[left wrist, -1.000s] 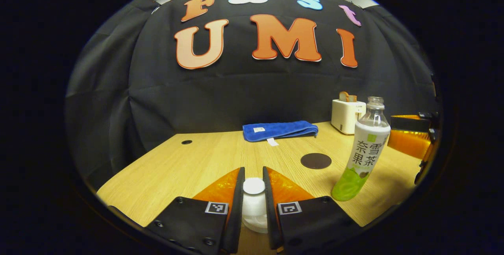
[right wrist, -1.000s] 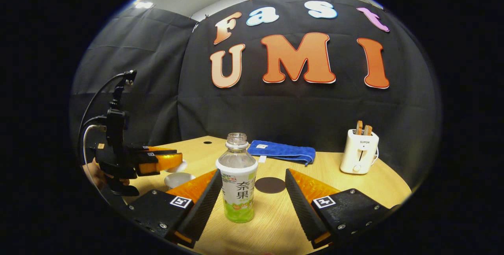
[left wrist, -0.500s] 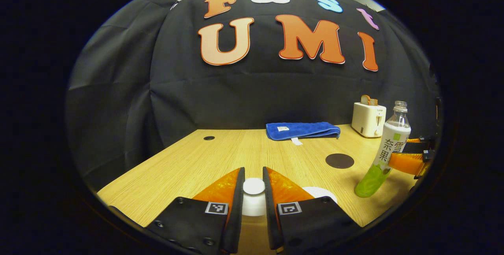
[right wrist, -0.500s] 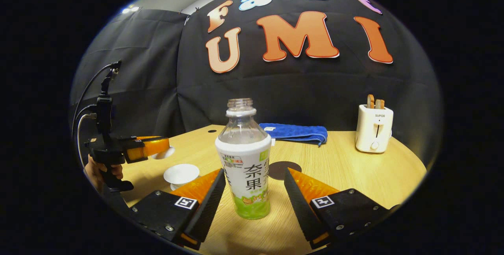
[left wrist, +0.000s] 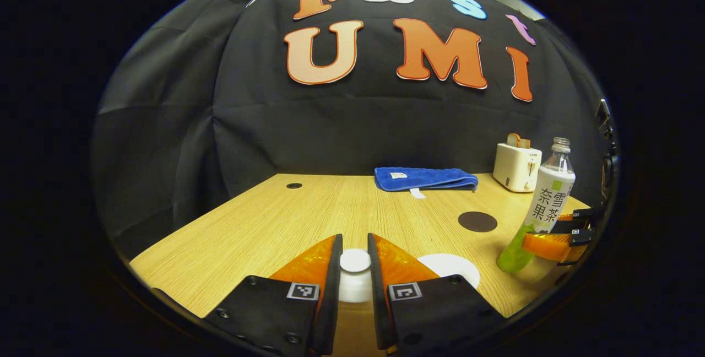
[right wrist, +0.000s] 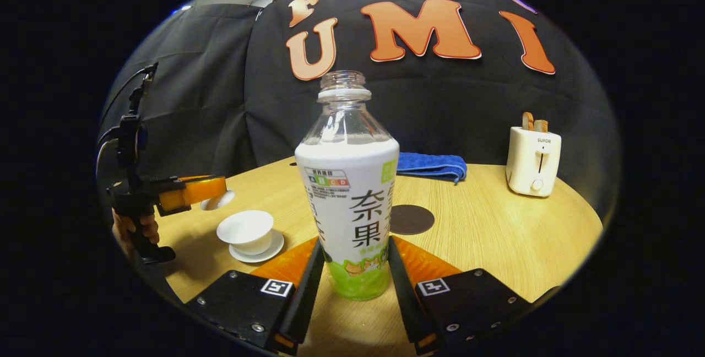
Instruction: Open the teacup lid with one hand, grasp the water bottle and pour water into the teacup with the other hand; after pouring, place the water bottle on the coaster and then close the teacup lid.
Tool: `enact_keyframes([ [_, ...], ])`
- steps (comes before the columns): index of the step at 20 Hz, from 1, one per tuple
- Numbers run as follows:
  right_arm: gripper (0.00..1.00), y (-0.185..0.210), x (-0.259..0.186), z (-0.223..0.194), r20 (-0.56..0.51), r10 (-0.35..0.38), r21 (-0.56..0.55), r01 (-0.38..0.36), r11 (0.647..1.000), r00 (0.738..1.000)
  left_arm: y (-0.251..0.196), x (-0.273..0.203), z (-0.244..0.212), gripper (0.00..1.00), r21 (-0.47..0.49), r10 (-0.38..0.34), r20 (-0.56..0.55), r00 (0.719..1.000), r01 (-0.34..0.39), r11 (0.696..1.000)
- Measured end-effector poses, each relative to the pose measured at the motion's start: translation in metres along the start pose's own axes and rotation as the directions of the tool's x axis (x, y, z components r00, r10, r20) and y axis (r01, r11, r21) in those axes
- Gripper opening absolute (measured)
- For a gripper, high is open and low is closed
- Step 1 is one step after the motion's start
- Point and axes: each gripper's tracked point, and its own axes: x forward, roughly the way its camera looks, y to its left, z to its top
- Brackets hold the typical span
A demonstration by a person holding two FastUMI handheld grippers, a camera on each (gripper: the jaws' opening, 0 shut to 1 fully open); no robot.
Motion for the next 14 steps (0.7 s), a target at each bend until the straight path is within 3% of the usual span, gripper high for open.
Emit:
enact_keyframes([
  [4,0.64,0.002,-0.001,0.004,-0.009,-0.006,0.002,0.006,1.000,1.000,0.009,0.000,0.002,0.31,0.003,0.015,0.009,1.000,-0.015,1.000],
  [8,0.64,-0.007,-0.002,0.025,0.025,-0.066,-0.088,0.067,0.994,0.998,0.018,-0.001,0.006,0.32,0.013,0.031,0.020,0.999,-0.031,0.999],
  [9,0.60,-0.011,-0.002,0.029,0.031,-0.088,-0.127,0.091,0.988,0.996,0.020,-0.002,0.005,0.32,0.012,0.033,0.021,0.999,-0.033,0.999],
  [10,0.64,-0.014,-0.002,0.033,0.036,-0.109,-0.169,0.114,0.979,0.993,0.023,-0.003,0.006,0.32,0.011,0.037,0.024,0.999,-0.037,0.999],
  [14,0.64,-0.022,-0.002,0.047,0.057,-0.176,-0.313,0.185,0.931,0.983,0.036,-0.007,0.007,0.32,0.007,0.055,0.028,0.998,-0.056,0.998],
])
